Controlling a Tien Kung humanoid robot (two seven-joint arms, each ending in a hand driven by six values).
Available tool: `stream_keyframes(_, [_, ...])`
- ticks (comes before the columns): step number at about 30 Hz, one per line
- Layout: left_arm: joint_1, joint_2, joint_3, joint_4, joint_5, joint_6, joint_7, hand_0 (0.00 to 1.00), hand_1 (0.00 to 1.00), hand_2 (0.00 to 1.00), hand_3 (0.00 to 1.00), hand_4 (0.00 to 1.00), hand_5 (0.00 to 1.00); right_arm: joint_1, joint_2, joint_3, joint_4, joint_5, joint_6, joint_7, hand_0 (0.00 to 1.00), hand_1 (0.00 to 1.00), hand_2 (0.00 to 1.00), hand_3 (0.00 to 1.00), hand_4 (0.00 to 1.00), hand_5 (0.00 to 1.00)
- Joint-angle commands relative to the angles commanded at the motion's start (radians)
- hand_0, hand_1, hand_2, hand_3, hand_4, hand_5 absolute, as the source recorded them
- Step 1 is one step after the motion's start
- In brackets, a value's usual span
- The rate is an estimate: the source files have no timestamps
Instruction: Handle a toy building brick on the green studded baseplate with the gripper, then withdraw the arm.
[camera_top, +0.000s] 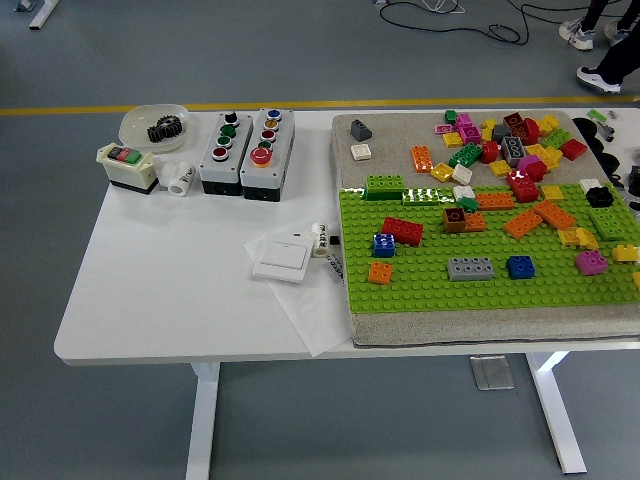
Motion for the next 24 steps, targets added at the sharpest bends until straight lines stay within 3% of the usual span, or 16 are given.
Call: stream_keyframes(24, [0.001,0.001,0.001,-0.001,0.008,-0.003,0.002,0.817,0.878,0.880,0.801,0.837,0.706,-0.007,0.006,0.012,-0.011,0.012,-0.004,-0.010,0.874,0.804,0.828,0.846,0.998,0.862])
